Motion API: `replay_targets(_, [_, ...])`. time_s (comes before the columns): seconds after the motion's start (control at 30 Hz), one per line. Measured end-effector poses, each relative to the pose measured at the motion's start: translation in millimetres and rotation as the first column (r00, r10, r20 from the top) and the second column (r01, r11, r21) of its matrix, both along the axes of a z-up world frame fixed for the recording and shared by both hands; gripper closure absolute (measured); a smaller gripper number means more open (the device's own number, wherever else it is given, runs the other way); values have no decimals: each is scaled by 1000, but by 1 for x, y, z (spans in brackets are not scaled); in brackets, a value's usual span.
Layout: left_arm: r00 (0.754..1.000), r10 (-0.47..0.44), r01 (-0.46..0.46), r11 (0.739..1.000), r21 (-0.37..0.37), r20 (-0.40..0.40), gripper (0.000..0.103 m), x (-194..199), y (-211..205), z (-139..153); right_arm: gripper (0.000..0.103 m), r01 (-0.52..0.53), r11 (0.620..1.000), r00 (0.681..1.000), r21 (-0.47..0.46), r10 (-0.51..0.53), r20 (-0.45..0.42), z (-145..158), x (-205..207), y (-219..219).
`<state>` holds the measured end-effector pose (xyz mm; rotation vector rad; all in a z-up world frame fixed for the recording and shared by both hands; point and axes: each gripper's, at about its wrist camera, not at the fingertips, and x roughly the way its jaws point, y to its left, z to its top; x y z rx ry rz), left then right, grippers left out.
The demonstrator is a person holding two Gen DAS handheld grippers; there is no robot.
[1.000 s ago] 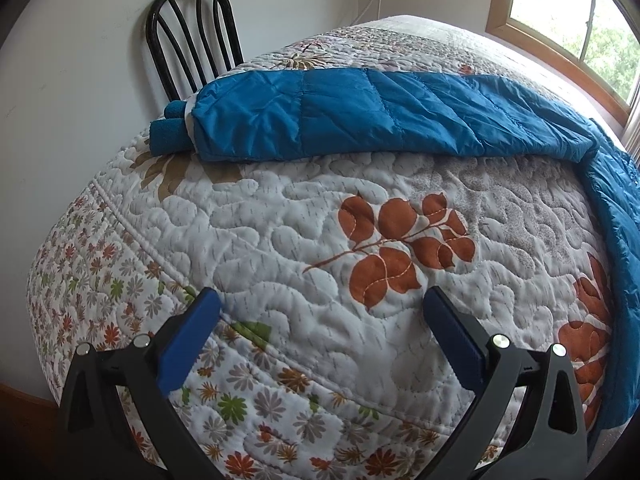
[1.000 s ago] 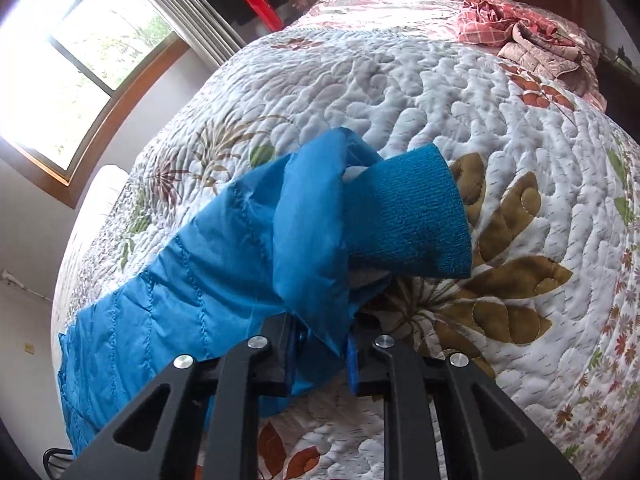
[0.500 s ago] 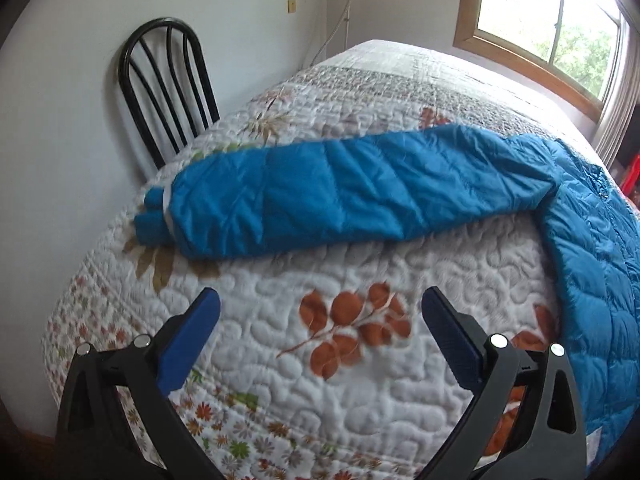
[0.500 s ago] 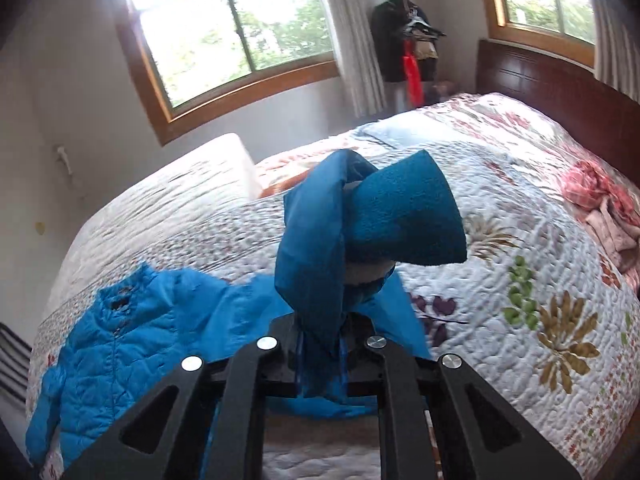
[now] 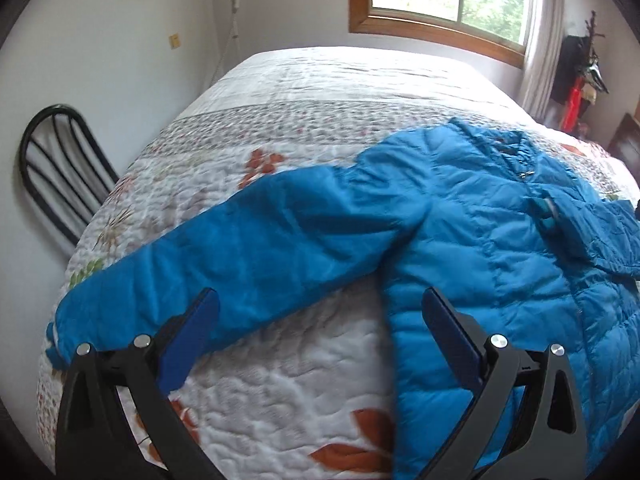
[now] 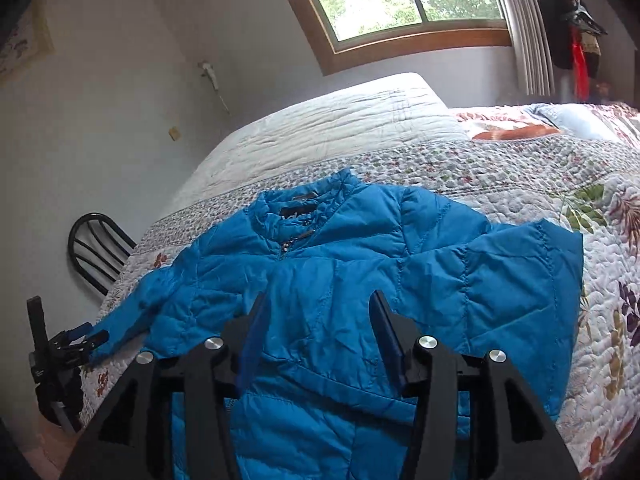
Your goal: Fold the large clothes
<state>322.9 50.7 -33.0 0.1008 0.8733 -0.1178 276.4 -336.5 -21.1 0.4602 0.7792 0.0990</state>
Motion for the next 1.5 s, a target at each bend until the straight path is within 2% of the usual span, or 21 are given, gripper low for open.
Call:
replay_targets(0.17, [994,-107,107,994,-11,-12,3,26,-89,-5,52,133,971,981,-200,-158,-113,-17,1,-8])
replay_targets(0.3, [979,-203,202,979,-22,-36,3,27,-149,-17,52,134,969,962,-207,-177,-207,-42,8,-21])
replay_targets(0.43, [963,-260,259,965,-33,-63,3,28,-196,-30,52,115,964,953,-241,-175,-246,-58,12,-21])
replay_targets(0.6, [954,-284,282,959,-36,-98,3,35,-226,-43,52,90,962,948,-257,-162,-273,-72,18,-18])
replay_targets(0.67, [950,-294,292,956,-37,-106,8,38,-233,-46,51,91,965,949,-246,-159,-273,-73,19,-19])
replay_targets(0.7, [947,-299,296,954,-41,-114,11,40,-235,-47,51,93,967,949,-239,-158,-271,-71,18,-19])
replay_targets(0.77, [938,-313,306,950,-65,-151,39,45,-239,-52,51,93,970,953,-224,-152,-261,-66,16,-20])
replay_targets(0.83, [926,-328,313,944,-105,-185,52,48,-243,-56,51,95,972,958,-214,-148,-247,-60,13,-21])
replay_targets(0.9, [928,-333,321,943,-91,-170,62,46,-248,-55,51,103,972,960,-212,-153,-235,-53,10,-22])
replay_targets(0.97, [921,-357,342,932,-117,-155,96,43,-250,-50,51,118,969,959,-215,-167,-229,-48,8,-25])
replay_targets(1.03, [920,-370,350,925,-151,-132,99,41,-249,-44,51,130,967,960,-217,-177,-216,-43,5,-27])
replay_targets(1.2, [943,-328,308,927,-213,-62,101,41,-217,-20,51,151,966,968,-211,-187,-164,-24,-6,-33])
replay_targets(1.27, [959,-283,272,941,-204,-29,101,44,-194,-8,51,156,967,969,-201,-189,-157,-22,-8,-37])
replay_targets(1.37, [984,-177,171,967,-188,-18,101,55,-153,-1,51,141,973,969,-182,-173,-174,-27,-5,-38])
replay_targets(1.5, [993,-103,95,985,-145,-52,101,72,-120,-13,51,94,984,966,-153,-127,-226,-48,8,-30])
